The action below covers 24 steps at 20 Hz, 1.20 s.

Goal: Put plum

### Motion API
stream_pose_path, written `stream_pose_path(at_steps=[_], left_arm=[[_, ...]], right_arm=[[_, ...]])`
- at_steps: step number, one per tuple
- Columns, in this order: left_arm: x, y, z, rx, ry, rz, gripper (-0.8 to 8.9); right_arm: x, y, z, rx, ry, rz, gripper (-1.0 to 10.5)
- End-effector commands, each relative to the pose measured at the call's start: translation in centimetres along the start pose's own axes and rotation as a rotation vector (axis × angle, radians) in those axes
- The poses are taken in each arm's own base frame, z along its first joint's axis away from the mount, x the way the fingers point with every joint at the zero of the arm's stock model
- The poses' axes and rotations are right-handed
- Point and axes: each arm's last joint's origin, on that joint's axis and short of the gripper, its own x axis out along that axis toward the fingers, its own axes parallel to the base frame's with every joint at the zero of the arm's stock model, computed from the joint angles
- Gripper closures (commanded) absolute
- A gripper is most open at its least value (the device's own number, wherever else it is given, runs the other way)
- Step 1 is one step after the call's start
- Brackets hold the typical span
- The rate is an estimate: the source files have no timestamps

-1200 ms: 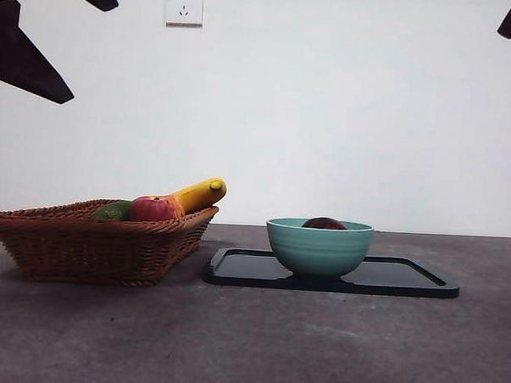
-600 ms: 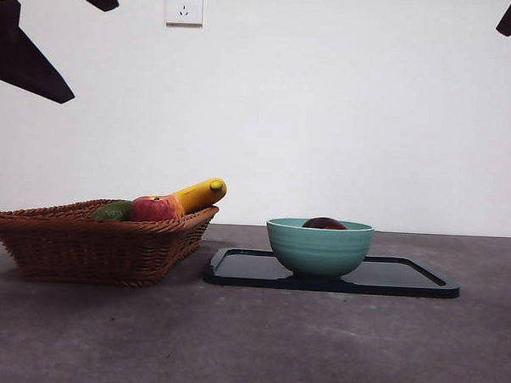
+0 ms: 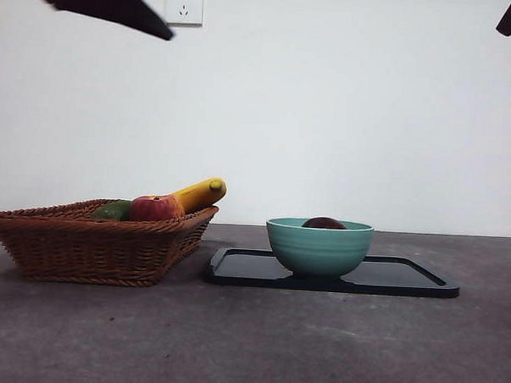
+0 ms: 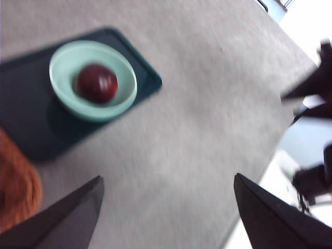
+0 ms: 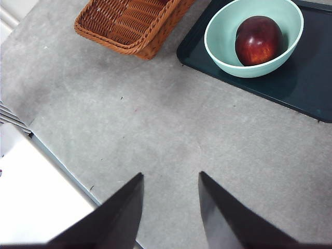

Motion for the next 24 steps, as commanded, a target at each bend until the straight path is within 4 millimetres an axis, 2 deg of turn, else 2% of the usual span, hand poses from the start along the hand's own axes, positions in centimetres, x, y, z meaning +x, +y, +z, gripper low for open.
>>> stream_pose_path(at_steps=[1, 6, 10, 15, 24], left_arm=[[1.2, 0.1, 2.9, 0.022, -0.017, -0.004, 4.09], [5.5, 1.7, 7.2, 0.040, -0.002, 0.003, 4.10], [9.3, 3.3, 8.5, 0.061, 0.002, 0.038, 4.10], [13.8, 4.8, 8.3, 0.110, -0.004, 0.053, 4.10], [20.6, 5.7, 5.6, 0.249, 0.072, 0.089, 4.10]], right_arm=[[0.0, 0.1, 0.3, -0.015, -0.007, 0.009, 7.8], [0.0, 0.1, 0.2, -0.015, -0.007, 0.009, 7.8], [0.0, 0.1, 0.3, -0.015, -0.007, 0.008, 7.8], [0.0, 0.1, 0.3, -0.011, -0.007, 0.008, 7.8], [0.0, 0.1, 0.2, 0.001, -0.006, 0.007, 7.8]])
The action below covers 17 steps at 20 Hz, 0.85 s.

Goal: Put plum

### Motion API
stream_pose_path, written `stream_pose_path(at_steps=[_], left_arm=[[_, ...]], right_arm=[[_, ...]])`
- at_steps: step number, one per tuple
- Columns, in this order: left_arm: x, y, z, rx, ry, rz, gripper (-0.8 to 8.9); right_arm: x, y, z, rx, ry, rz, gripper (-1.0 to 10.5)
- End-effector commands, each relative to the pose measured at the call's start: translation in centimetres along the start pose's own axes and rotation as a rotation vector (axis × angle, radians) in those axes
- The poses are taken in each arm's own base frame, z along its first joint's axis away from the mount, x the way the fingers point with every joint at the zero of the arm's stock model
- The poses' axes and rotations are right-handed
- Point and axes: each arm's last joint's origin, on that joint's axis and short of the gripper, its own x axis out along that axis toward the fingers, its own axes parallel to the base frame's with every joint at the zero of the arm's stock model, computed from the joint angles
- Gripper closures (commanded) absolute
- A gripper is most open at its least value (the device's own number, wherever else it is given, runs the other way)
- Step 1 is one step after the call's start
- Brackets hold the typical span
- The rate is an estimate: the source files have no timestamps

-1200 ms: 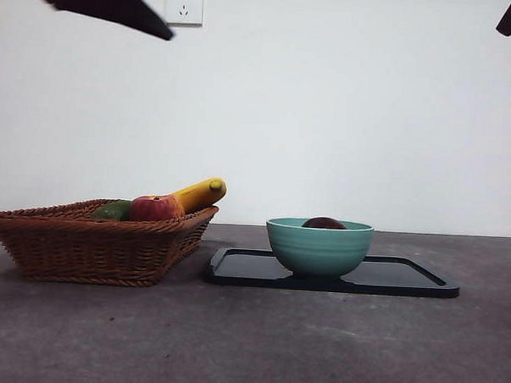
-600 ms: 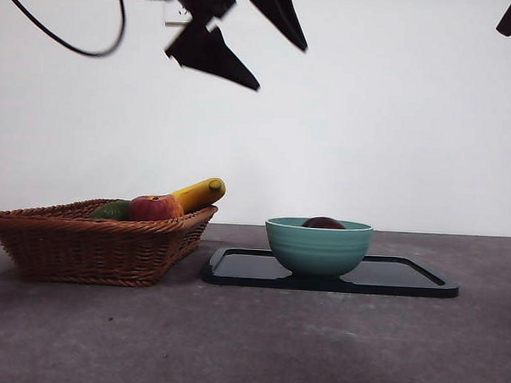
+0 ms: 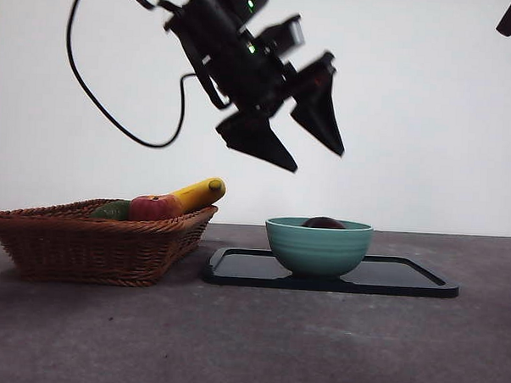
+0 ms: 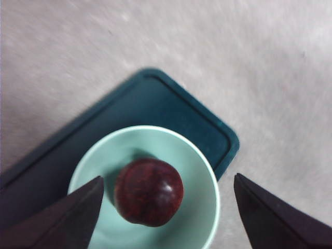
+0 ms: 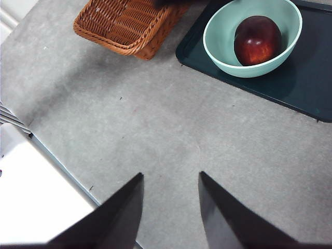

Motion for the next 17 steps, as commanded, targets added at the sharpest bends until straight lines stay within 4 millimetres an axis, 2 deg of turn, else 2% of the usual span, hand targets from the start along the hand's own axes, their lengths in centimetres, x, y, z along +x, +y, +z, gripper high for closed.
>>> stream_pose_path(at_steps=[1, 9, 17], left_arm=[[1.7, -0.3, 0.2, 0.057, -0.011, 0.003, 4.10], [5.3, -0.1, -2.0, 0.093, 0.064, -0.015, 4.10], [6.3, 0.0, -2.6, 0.130, 0.077, -0.019, 4.12]], right_arm=[[0.0, 0.1, 0.2, 0.003, -0.006, 0.008, 7.8], [0.0, 0.1, 0.1, 0.010, 0.006, 0.007, 7.8], [0.0, 0.1, 0.1, 0.014, 0.006, 0.007, 7.8]])
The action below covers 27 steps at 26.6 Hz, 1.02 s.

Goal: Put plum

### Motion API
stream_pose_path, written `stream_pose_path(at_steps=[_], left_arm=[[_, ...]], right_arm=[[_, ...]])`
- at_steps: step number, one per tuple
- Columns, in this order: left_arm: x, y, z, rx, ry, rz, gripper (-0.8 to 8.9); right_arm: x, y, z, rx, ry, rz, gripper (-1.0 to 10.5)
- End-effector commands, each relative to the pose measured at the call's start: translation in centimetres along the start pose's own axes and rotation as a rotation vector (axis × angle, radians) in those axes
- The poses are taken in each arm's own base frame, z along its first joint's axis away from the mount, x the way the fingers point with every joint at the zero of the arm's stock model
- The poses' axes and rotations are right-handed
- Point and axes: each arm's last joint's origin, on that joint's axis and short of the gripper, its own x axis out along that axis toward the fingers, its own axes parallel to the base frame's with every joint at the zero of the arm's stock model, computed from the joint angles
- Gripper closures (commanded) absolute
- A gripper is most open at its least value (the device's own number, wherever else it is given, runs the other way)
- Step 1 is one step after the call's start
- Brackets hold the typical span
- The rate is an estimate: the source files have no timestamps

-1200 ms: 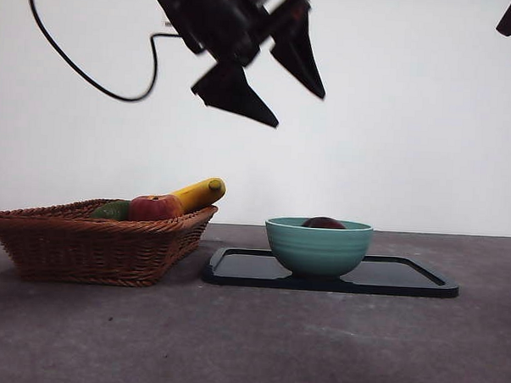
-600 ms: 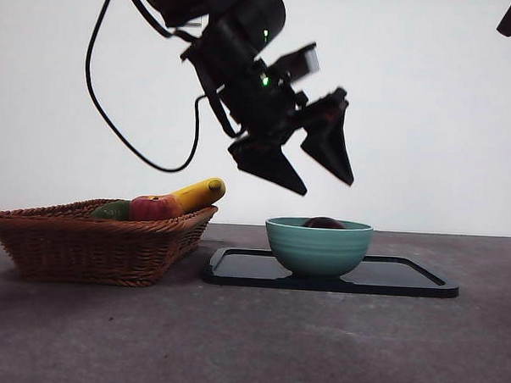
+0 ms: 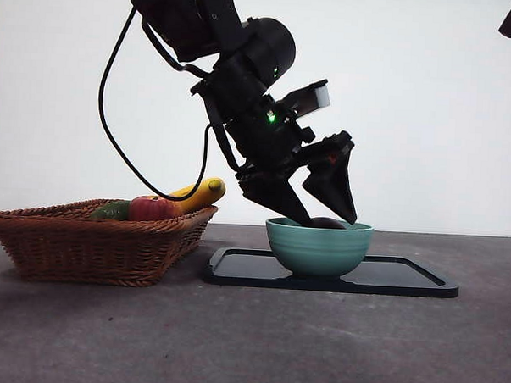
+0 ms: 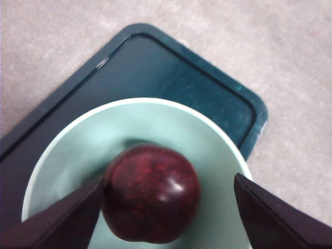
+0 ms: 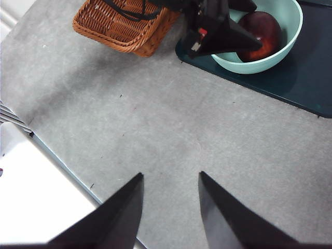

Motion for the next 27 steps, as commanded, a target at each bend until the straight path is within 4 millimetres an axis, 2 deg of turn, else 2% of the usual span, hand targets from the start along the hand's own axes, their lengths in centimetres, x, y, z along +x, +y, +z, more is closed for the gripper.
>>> stream_pose_path(at_steps=[1, 16, 23, 25, 27], left_arm=[[1.07, -0.17, 0.17, 0.029, 0.000, -0.009, 4.13], [1.35, -0.81, -0.08, 0.128, 0.041, 0.022, 4.21], [1.39, -0.96, -0.06, 0.147, 0.042, 0.020, 4.82], [1.39, -0.98, -0.06, 0.148, 0.042, 0.020, 5.72], [1.39, -0.98, -0.06, 0.148, 0.041, 0.020, 5.81]], right_arm=[[-0.01, 0.12, 0.20, 0.002, -0.003, 0.007, 7.8], [-0.01, 0.11, 0.24, 0.000, -0.006, 0.005, 7.8], [-0.01, 0.11, 0.24, -0.002, -0.006, 0.005, 7.8], [-0.01, 0.11, 0.24, -0.004, -0.006, 0.005, 7.8], [-0.01, 0.11, 0.24, -0.004, -0.006, 0.005, 7.8]])
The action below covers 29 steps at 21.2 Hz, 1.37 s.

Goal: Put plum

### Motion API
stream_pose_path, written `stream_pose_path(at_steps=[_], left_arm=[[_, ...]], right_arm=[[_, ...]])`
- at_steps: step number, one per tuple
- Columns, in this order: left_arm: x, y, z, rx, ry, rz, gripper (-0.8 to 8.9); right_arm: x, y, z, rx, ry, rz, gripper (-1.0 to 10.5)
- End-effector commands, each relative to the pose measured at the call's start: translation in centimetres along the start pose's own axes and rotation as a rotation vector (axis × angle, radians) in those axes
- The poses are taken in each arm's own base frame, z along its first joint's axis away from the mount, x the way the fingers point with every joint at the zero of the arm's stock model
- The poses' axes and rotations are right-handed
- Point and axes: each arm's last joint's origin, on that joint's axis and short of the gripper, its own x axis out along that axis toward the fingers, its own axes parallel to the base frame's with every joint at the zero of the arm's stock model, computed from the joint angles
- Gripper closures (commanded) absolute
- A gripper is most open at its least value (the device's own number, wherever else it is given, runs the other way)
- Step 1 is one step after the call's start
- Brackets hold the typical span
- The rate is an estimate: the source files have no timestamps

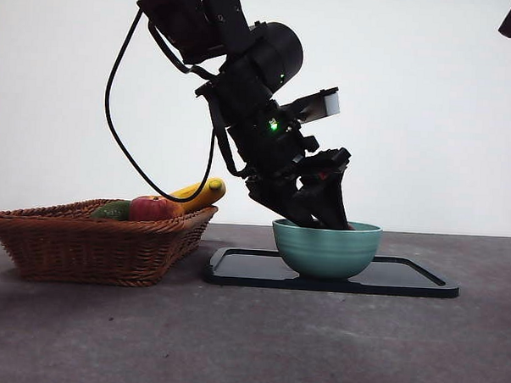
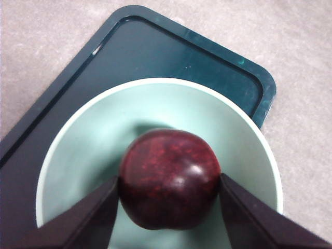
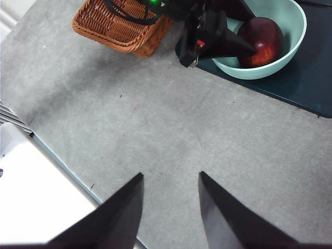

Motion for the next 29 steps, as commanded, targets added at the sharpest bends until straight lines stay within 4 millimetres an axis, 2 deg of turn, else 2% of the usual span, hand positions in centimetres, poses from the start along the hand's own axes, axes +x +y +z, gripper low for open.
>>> stream_pose_path(at_steps=[1, 9, 14, 16, 19, 23, 26, 29], left_arm=[[0.9, -0.3, 0.3, 0.025, -0.003, -0.009, 5.81], [0.3, -0.1, 1.0, -0.002, -0.026, -0.001, 6.01], [-1.8, -0.2, 2.3, 0.010, -0.078, 0.015, 6.01], [-3.5, -0.1, 3.1, 0.015, -0.110, 0.028, 6.01], [-7.0, 0.1, 4.4, -0.013, -0.183, 0.058, 6.01], [-14.1, 0.2, 5.8, -0.049, -0.278, 0.107, 6.00], [-20.2, -0.2, 5.7, -0.094, -0.317, 0.142, 6.00], [-25.9, -0.7, 4.6, -0.146, -0.337, 0.186, 6.00]], right_arm=[[0.0, 0.1, 0.2, -0.004, -0.005, 0.006, 7.8], [0.0, 0.1, 0.2, -0.005, -0.005, 0.005, 7.8], [0.0, 0.1, 0.2, -0.007, -0.007, 0.006, 7.8], [0.0, 0.1, 0.3, -0.008, -0.010, 0.006, 7.8], [0.0, 0.1, 0.3, -0.008, -0.010, 0.006, 7.8], [0.0, 0.1, 0.3, -0.010, -0.010, 0.006, 7.8], [0.0, 0.1, 0.3, -0.012, -0.010, 0.006, 7.8], [0.0, 0.1, 0.3, -0.013, -0.013, 0.006, 7.8]])
